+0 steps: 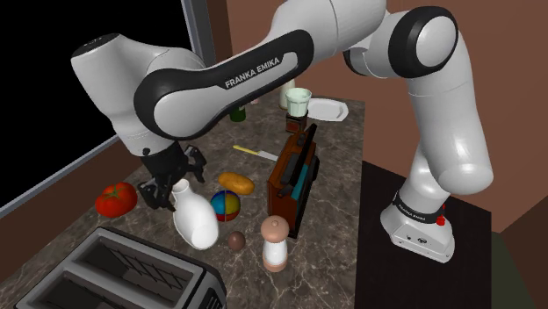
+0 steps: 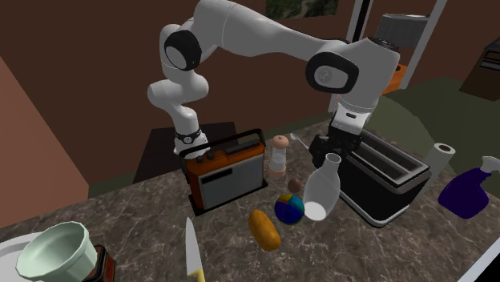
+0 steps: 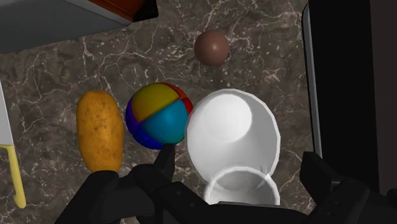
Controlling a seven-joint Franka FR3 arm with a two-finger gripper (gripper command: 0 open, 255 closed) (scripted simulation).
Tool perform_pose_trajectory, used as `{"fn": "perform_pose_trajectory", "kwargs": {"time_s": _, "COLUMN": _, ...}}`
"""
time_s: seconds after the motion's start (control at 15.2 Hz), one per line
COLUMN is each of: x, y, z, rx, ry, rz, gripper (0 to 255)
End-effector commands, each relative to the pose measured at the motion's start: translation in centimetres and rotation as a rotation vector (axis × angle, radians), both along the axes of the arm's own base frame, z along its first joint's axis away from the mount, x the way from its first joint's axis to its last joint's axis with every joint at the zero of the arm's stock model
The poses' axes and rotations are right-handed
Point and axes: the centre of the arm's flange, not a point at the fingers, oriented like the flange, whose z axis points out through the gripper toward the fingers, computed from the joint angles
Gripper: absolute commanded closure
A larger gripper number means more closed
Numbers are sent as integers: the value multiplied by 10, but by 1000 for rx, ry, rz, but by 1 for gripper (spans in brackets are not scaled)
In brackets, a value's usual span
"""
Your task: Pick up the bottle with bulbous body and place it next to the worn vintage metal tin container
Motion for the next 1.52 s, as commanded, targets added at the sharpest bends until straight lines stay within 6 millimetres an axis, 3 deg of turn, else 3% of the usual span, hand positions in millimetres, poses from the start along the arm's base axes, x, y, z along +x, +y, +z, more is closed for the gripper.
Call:
{"fn": "perform_pose_trajectory", "kwargs": {"time_s": 0.0, "x": -1, "y": 0, "z": -3, "rx": 0, "ry": 0, "rz": 0, "gripper": 0}}
{"fn": "perform_pose_trajectory", "kwargs": {"time_s": 0.4, "x": -1, "y": 0, "z": -3, "rx": 0, "ry": 0, "rz": 0, "gripper": 0}}
{"fn": "perform_pose_trajectory", "kwargs": {"time_s": 0.46, "x": -1, "y": 0, "z": -3, "rx": 0, "ry": 0, "rz": 0, "gripper": 255}}
{"fn": "perform_pose_trajectory", "kwargs": {"time_s": 1.06, "x": -1, "y": 0, "z": -3, "rx": 0, "ry": 0, "rz": 0, "gripper": 255}}
{"fn": "perform_pose_trajectory", "kwargs": {"time_s": 1.45, "x": -1, "y": 0, "z": 28, "rx": 0, "ry": 0, "rz": 0, "gripper": 255}}
